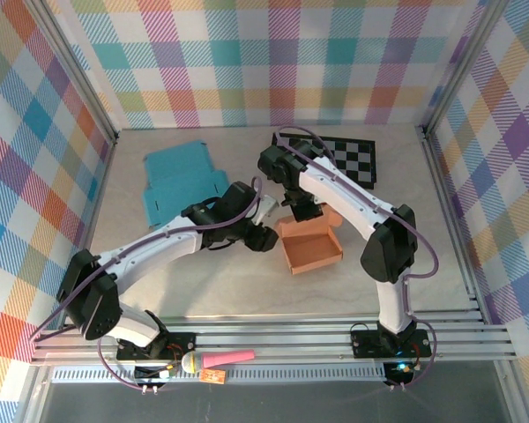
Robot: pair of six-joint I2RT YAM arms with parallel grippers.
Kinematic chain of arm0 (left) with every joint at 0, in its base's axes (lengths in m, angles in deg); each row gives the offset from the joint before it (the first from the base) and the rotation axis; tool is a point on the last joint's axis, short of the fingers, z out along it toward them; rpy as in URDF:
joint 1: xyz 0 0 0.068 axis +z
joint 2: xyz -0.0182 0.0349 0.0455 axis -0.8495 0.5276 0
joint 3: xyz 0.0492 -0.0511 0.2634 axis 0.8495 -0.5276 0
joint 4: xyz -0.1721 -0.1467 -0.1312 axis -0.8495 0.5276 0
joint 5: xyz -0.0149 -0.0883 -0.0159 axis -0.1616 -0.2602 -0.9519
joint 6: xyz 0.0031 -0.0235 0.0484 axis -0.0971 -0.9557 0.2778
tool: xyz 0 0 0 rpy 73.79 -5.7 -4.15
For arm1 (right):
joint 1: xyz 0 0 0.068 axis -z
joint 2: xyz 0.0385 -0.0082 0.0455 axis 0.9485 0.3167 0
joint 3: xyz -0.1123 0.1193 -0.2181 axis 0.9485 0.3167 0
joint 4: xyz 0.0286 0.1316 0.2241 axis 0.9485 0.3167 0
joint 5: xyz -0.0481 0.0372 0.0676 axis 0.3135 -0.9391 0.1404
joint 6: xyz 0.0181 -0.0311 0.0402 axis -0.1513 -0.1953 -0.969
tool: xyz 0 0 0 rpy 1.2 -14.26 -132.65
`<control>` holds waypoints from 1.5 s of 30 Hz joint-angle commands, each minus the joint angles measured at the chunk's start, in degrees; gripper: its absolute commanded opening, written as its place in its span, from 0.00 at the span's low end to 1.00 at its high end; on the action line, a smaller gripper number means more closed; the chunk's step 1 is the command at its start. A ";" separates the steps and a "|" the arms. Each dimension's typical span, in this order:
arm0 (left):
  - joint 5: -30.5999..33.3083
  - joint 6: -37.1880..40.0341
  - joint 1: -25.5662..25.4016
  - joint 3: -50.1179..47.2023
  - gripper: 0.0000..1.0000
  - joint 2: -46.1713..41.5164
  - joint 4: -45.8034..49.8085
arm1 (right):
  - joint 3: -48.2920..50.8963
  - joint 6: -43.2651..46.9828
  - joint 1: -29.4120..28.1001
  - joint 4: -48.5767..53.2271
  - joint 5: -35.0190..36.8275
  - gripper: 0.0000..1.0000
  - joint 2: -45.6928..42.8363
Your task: Fold the paper box
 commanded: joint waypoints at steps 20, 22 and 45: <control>4.10 2.93 -2.35 6.79 0.16 8.83 -0.98 | 3.59 3.44 1.91 -3.38 -3.16 0.00 -4.93; 4.57 2.74 -2.33 6.70 0.12 8.83 -0.94 | 3.86 3.81 2.03 -3.82 -3.27 0.00 -5.09; -4.46 18.93 8.39 7.86 0.00 2.25 12.61 | 36.36 83.85 16.20 -50.64 -25.41 0.75 -37.57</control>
